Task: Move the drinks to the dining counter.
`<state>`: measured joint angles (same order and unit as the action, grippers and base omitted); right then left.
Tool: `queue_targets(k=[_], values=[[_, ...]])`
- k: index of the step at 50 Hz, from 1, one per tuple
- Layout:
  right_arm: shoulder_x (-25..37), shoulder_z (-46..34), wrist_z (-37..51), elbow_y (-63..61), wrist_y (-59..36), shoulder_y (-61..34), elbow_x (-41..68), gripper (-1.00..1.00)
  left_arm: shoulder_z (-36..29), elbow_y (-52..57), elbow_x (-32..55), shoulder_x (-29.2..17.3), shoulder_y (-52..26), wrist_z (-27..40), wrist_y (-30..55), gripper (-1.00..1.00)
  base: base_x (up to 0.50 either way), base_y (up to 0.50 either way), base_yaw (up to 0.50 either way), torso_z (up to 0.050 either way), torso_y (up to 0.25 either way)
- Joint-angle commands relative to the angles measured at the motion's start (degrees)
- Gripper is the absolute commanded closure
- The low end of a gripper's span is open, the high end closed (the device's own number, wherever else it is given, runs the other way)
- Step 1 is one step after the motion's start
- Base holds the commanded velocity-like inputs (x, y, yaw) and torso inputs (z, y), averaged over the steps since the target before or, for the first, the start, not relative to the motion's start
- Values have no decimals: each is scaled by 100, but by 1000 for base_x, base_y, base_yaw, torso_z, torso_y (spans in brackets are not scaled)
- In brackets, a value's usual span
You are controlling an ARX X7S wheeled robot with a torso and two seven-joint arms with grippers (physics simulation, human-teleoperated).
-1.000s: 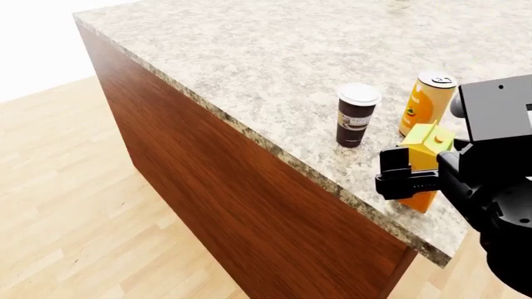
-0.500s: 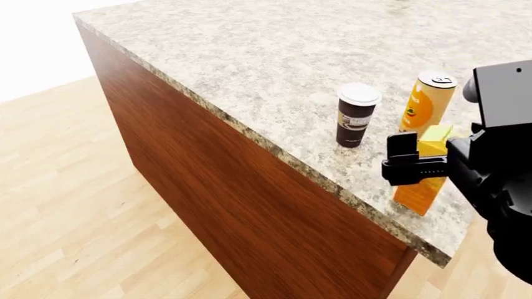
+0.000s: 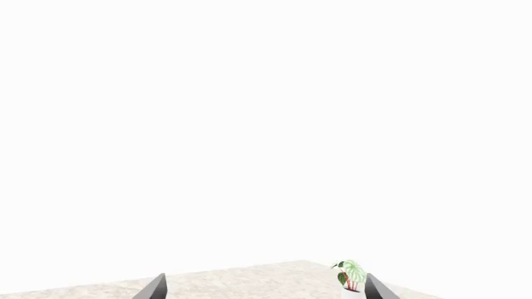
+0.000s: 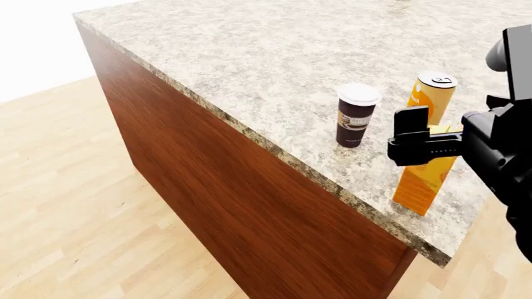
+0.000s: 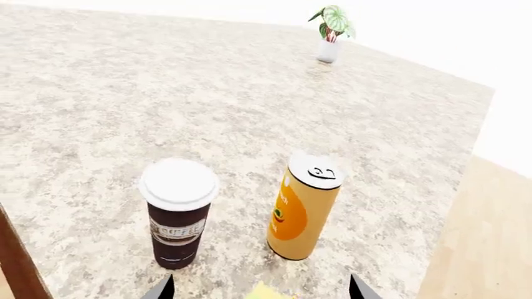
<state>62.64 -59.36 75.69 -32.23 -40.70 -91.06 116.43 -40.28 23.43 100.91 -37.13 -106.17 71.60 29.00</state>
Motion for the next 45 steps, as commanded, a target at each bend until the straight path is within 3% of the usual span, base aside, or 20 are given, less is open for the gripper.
queue_targets(k=[1,19,31,45], values=[[-72,181,297,6,-280,-663,411,-100,5,13,9,1,-3,10,3,-100,0,0,0,0,0],[-849,389,860,617,-1132,-2675,1169,-100,32,-24,18,-1,-45,-2,6,-100,0,0,0,0,0],[-1585,426,1214,928,-1584,-4190,1403,-100,268,133,371,-29,-553,265,30,-100,0,0,0,0,0],[-2669,2307,1430,1969,-3674,-4394,710,-100,567,246,715,-62,-1241,553,32,-100,0,0,0,0,0]])
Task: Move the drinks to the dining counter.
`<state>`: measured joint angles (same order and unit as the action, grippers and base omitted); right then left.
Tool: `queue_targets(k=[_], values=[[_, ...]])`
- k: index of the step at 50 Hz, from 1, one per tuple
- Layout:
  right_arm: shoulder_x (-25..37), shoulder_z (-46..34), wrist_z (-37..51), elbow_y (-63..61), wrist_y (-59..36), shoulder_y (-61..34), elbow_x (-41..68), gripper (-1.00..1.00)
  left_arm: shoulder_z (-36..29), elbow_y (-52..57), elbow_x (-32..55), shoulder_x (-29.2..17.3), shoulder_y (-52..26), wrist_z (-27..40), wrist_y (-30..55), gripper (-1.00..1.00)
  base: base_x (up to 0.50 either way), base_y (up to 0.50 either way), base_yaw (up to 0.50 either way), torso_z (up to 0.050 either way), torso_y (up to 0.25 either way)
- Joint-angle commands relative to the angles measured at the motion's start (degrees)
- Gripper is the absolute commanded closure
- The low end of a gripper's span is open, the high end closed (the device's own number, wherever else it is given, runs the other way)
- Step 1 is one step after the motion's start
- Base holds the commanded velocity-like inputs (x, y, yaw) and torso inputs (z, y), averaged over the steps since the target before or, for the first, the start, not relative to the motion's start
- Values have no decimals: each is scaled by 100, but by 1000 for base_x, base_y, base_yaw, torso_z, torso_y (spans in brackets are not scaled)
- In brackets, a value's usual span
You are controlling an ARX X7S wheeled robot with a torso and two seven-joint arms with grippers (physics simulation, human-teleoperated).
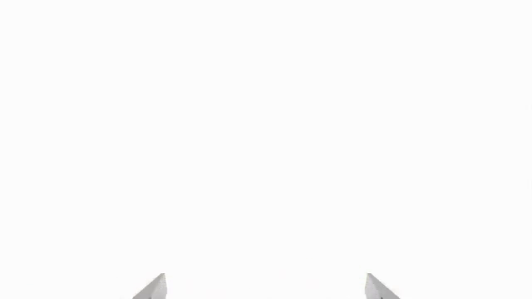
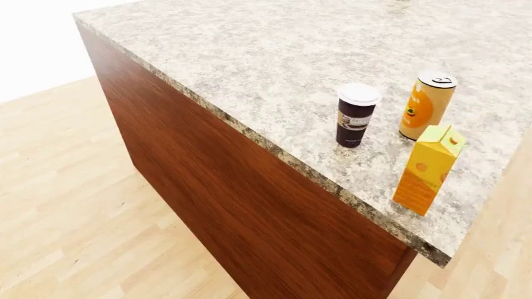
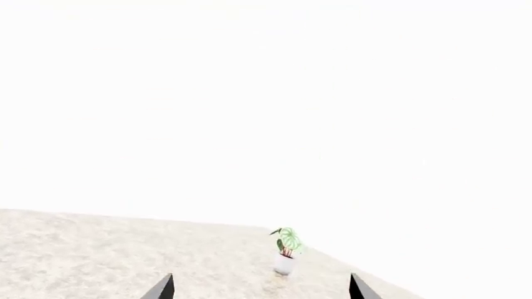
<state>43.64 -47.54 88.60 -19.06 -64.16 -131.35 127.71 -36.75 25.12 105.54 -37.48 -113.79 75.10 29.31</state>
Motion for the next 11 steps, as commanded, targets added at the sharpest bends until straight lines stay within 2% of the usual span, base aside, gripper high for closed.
queue_targets(k=[1,7,11], values=[[-830,1222,139,690,-1409,-364,-468,-100,225,81,262,-29,-510,213,4,-100,0,0,0,0,0],[-1477,2132,139,1008,-2363,-364,-986,-100,349,97,368,-62,-810,306,16,-100,0,0,0,0,0],[-1648,2383,139,965,-2581,-364,-1203,-100,427,86,447,-91,-976,348,22,-100,0,0,0,0,0]])
